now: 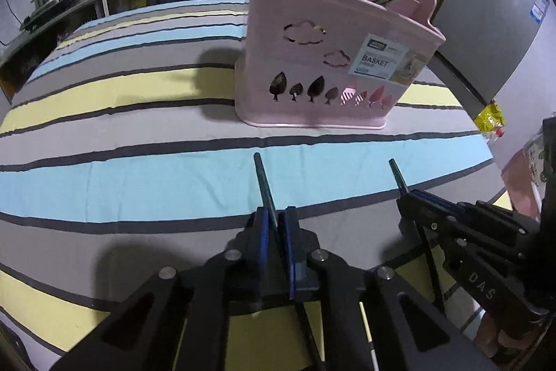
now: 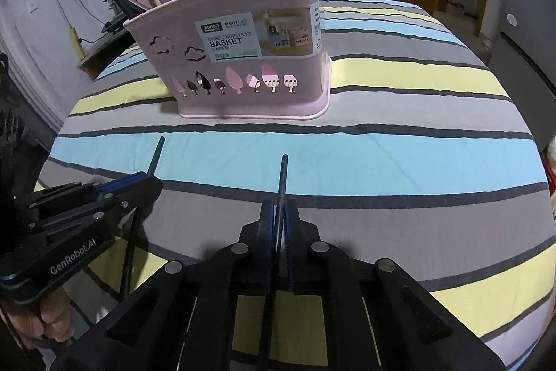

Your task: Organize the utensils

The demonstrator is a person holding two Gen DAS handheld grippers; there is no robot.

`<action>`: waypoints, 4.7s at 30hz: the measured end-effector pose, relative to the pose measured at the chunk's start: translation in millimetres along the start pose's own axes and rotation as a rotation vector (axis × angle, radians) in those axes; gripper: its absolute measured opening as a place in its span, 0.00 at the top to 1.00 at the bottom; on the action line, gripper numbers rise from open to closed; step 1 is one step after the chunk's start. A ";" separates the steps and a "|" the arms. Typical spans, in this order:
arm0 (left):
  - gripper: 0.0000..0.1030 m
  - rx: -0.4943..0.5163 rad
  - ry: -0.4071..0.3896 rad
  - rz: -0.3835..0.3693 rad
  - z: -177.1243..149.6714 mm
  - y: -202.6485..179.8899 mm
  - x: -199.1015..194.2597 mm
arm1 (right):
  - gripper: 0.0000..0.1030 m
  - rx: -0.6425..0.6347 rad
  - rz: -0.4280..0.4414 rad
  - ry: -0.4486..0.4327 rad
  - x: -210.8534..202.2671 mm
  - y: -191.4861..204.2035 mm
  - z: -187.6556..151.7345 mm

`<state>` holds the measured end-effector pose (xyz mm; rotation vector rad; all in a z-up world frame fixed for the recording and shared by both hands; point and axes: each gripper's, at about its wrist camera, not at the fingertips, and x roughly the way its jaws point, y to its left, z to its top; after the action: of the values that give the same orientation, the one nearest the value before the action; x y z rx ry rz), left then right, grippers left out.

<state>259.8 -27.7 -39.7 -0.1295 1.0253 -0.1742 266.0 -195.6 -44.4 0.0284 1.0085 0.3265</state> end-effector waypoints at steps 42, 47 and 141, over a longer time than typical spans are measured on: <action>0.95 0.135 -0.241 -0.127 19.6 -14.7 -167.7 | 0.96 -0.052 0.015 -0.335 -177.5 29.5 13.9; 0.95 0.122 -0.249 -0.144 20.4 -13.1 -177.5 | 0.96 -0.040 0.019 -0.371 -189.5 29.1 13.9; 0.45 0.116 -0.482 -0.078 80.9 2.2 -222.2 | 0.61 -0.062 0.033 -0.575 -213.4 65.1 62.0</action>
<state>216.8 21.9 187.4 -0.0997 0.5291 -0.2582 196.8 -185.9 176.4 0.0783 0.4282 0.3528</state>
